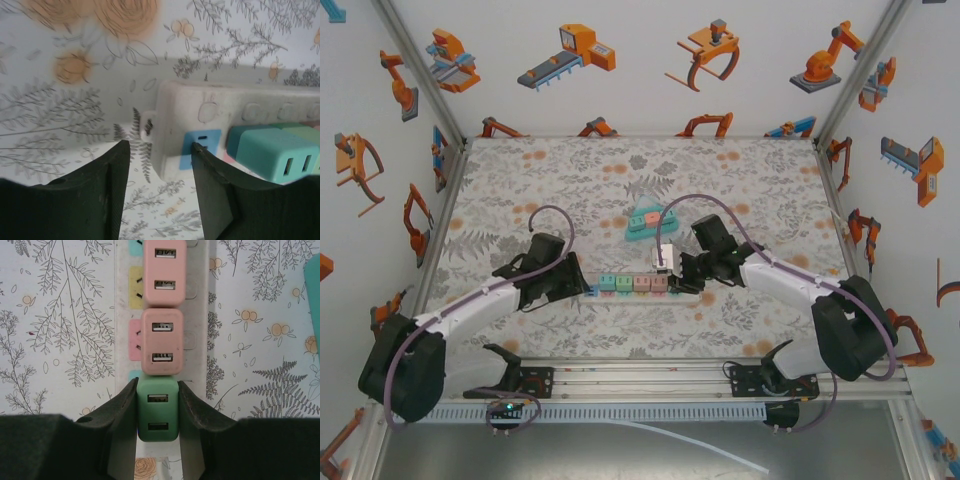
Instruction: Pull the plug off the socket
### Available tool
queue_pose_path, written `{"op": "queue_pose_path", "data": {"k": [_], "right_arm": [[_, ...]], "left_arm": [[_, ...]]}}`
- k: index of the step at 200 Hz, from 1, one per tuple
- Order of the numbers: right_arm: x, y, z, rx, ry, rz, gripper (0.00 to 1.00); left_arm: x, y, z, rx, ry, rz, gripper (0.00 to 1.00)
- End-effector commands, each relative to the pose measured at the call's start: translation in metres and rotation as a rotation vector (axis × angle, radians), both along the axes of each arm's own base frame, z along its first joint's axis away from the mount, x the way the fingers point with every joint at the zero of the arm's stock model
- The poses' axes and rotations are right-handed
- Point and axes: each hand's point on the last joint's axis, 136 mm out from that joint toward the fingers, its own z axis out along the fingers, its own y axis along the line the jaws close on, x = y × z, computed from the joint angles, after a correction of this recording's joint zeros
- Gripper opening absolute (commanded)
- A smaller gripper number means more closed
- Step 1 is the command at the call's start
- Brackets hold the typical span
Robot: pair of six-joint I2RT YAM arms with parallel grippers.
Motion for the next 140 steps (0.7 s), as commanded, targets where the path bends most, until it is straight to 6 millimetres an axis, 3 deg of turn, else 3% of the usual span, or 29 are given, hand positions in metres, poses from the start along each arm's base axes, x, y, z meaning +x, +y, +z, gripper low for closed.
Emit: {"op": "queue_pose_path", "data": {"k": [1, 29, 94, 140], "right_arm": [[0.000, 0.010, 0.023, 0.057, -0.015, 0.038, 0.20], [0.004, 0.018, 0.032, 0.115, -0.037, 0.041, 0.20], [0.013, 0.029, 0.046, 0.167, -0.026, 0.014, 0.16], [0.003, 0.032, 0.050, 0.212, 0.058, 0.014, 0.16]], "left_arm": [[0.002, -0.007, 0.002, -0.022, 0.022, -0.004, 0.48], [-0.004, -0.011, -0.003, -0.023, 0.058, -0.034, 0.47], [-0.019, 0.006, -0.032, 0.103, 0.161, -0.028, 0.44], [-0.018, 0.014, -0.039, 0.134, 0.152, 0.012, 0.44]]}}
